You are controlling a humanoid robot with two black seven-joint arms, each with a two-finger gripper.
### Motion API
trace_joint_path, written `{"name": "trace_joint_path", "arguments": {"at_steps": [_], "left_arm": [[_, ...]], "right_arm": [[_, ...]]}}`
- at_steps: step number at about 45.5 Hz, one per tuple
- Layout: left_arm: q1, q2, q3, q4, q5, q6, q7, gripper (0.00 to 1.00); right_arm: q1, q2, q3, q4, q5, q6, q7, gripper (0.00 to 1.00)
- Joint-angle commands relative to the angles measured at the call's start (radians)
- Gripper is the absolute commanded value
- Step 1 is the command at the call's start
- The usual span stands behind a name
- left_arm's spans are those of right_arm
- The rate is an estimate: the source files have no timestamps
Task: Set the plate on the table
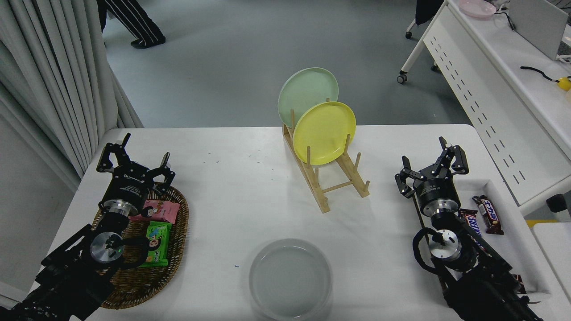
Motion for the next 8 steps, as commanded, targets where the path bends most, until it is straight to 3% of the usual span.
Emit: {"name": "trace_joint_path", "arguments": {"at_steps": [1, 8], "left_arm": [[0.0, 0.0, 0.0, 0.0, 0.0, 0.0, 0.0, 1.0], [0.0, 0.0, 0.0, 0.0, 0.0, 0.0, 0.0, 1.0]], "right_arm": [[-0.002, -0.002, -0.008, -0.003, 0.0, -0.001, 0.0, 1.0], [-0.007, -0.002, -0.01, -0.003, 0.0, -0.001, 0.0, 1.0]]}}
